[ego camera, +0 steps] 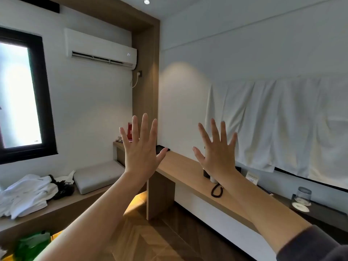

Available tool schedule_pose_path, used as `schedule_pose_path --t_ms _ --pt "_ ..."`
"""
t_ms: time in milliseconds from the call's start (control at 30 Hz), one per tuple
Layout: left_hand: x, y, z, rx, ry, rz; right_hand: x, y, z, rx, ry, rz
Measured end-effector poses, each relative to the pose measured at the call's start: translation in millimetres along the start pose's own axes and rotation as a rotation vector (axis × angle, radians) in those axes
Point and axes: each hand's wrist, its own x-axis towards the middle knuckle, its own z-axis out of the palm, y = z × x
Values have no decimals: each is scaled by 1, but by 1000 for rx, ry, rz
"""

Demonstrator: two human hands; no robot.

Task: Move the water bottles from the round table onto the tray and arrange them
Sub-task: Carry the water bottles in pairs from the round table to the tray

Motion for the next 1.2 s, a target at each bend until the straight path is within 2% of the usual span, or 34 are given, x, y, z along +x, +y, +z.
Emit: schedule_pose_path --t_ms 300,533,800,1200 --pt "-9 58 1 -100 50 52 -24 54 -8 -34 -15 22" --pt "-16 114 9 -233 -9 121 -57 105 -10 -93 -59 80" --pt "-14 160 40 -428 -61 255 -78 137 2 -229 -136 222" --pt "-1 217 102 -726 -116 518 -111 146 20 -441 -240 502"
